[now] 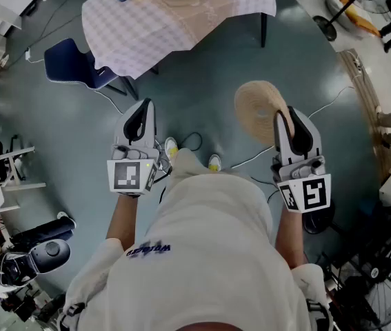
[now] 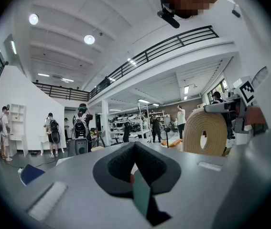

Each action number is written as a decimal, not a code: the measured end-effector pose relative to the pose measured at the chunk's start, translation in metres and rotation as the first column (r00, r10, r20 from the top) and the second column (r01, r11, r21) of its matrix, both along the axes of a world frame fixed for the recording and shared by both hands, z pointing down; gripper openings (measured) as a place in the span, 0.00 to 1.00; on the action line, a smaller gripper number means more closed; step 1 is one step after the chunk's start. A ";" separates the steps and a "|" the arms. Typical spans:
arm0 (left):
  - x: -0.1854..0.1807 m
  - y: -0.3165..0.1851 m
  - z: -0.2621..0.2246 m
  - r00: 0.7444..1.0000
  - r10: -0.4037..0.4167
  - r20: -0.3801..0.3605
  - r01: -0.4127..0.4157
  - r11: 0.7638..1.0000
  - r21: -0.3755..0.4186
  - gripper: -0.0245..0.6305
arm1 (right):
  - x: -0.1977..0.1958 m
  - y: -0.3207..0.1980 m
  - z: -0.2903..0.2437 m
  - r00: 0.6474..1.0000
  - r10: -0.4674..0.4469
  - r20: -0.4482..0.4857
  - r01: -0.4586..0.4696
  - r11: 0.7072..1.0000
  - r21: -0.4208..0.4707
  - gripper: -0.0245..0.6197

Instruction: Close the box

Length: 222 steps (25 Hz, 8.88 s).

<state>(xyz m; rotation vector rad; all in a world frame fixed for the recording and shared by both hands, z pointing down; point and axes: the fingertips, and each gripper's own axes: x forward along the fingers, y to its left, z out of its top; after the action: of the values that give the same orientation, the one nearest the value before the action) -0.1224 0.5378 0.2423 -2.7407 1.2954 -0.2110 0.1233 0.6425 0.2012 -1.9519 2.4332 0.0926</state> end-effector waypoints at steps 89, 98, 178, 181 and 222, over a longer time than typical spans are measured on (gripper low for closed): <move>0.010 -0.269 0.024 0.997 -0.082 -0.006 0.080 0.986 -0.146 0.04 | 0.011 -0.295 0.007 0.996 -0.035 0.079 0.044 0.993 -0.113 0.15; 0.013 -0.349 0.030 0.998 -0.021 -0.055 0.012 0.986 -0.167 0.04 | -0.002 -0.374 0.001 0.997 -0.004 0.075 0.013 0.993 -0.116 0.15; 0.071 -0.728 0.344 0.996 0.085 -0.030 -0.081 0.699 -0.711 0.04 | -0.093 -0.836 0.197 0.985 0.154 0.076 -0.121 0.935 -0.333 0.15; 0.074 -0.729 0.347 0.995 0.092 -0.032 -0.087 0.694 -0.714 0.04 | -0.089 -0.837 0.197 0.985 0.159 0.066 -0.128 0.933 -0.336 0.15; 0.099 -0.712 0.369 0.989 0.126 0.074 -0.030 0.674 -0.738 0.04 | -0.023 -0.815 0.233 0.980 0.197 0.034 -0.163 0.887 -0.431 0.16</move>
<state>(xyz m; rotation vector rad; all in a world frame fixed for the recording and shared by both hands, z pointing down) -0.0231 -0.1746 0.6115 -3.3298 1.2407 -1.1105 0.1008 -0.1725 0.4344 -2.2922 2.3666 -0.5528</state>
